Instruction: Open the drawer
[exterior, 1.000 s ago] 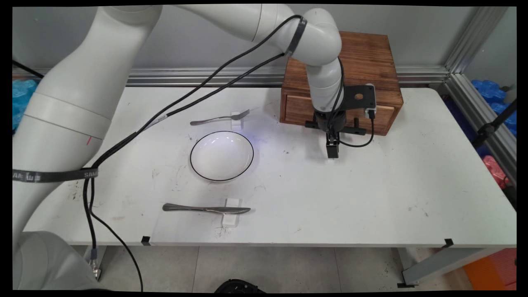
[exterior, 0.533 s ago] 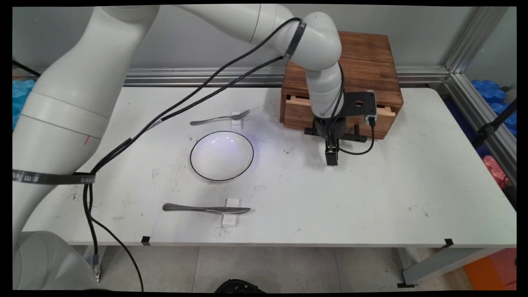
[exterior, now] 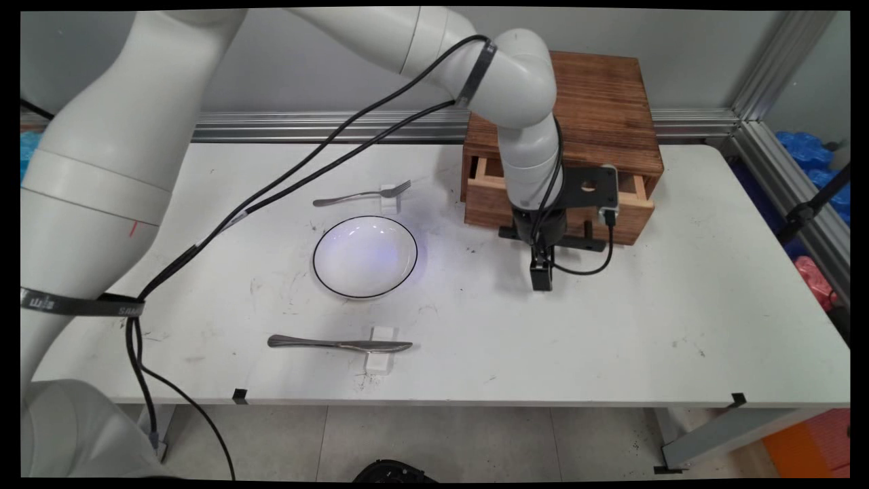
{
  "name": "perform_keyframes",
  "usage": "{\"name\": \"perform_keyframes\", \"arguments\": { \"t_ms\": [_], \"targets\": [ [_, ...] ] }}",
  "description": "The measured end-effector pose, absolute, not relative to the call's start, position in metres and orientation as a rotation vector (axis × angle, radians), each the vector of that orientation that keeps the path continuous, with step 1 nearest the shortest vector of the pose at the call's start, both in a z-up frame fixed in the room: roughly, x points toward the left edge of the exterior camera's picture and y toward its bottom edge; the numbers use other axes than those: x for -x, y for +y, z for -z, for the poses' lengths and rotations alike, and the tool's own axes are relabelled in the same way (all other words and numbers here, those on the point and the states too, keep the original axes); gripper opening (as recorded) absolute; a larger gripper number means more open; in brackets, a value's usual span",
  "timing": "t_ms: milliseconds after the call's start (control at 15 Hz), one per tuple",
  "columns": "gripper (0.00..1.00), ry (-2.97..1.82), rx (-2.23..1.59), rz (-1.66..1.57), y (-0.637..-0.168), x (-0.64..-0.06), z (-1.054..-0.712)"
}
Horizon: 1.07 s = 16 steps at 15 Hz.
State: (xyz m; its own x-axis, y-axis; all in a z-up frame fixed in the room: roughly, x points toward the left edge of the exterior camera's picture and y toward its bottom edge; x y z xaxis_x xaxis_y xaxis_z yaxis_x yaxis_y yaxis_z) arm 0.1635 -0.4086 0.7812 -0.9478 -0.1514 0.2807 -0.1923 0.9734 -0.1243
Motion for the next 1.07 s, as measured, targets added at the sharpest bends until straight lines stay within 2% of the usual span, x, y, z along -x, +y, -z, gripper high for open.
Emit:
{"name": "perform_keyframes", "arguments": {
  "t_ms": [1067],
  "targets": [
    [1.00, -2.843, -0.162, -0.142, -0.326, -0.163, -0.791]
  ]
}}
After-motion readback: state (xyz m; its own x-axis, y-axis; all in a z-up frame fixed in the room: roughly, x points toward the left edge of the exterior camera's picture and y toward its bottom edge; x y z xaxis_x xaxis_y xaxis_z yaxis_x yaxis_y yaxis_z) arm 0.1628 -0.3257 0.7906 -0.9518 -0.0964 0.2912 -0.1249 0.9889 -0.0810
